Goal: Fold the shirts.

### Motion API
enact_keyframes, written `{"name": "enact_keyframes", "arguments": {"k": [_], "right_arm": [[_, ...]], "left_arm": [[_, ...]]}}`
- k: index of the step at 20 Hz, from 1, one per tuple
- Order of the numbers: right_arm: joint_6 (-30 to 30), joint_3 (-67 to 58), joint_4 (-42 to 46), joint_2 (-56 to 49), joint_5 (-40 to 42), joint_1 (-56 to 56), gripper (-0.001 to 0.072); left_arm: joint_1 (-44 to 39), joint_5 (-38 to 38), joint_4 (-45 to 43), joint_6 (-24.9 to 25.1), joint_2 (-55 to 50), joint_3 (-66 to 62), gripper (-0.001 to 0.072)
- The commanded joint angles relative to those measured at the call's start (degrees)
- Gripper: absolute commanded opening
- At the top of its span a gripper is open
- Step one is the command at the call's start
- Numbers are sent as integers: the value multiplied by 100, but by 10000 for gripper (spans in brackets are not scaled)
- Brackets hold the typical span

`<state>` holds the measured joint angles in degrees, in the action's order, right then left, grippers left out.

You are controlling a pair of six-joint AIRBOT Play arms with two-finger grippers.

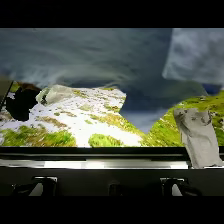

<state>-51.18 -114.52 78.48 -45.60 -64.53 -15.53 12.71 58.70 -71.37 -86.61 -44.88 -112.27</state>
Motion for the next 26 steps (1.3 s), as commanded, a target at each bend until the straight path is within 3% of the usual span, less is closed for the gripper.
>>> {"name": "enact_keyframes", "arguments": {"k": [1,6,9,12,14,17,20,23,26], "right_arm": [[-50,-50,282,592,-24,7,49],[-435,-50,278,538,-332,7,49],[-494,-50,199,39,-1178,7,49],[-498,-37,-192,-1338,-2769,9,48],[-498,192,-826,-2503,-3204,17,47],[-581,789,-791,-4105,-2575,498,47],[-780,817,-925,-5466,-1158,949,48],[-1158,817,-1248,-6140,310,1056,48],[-1165,817,-1375,-6297,855,1043,49]], "left_arm": [[-4,409,-181,-92,376,-63,33],[-4,730,-278,-146,238,-46,32],[-7,1316,-326,-144,-160,177,33],[-7,1694,-326,227,-876,1121,34],[-4,1665,-328,463,-1526,1963,33],[-7,1150,-323,568,-2809,2741,33],[-28,645,-149,566,-4199,2590,33],[-98,525,85,564,-5366,1956,33],[-173,531,83,568,-5974,1425,34]]}}
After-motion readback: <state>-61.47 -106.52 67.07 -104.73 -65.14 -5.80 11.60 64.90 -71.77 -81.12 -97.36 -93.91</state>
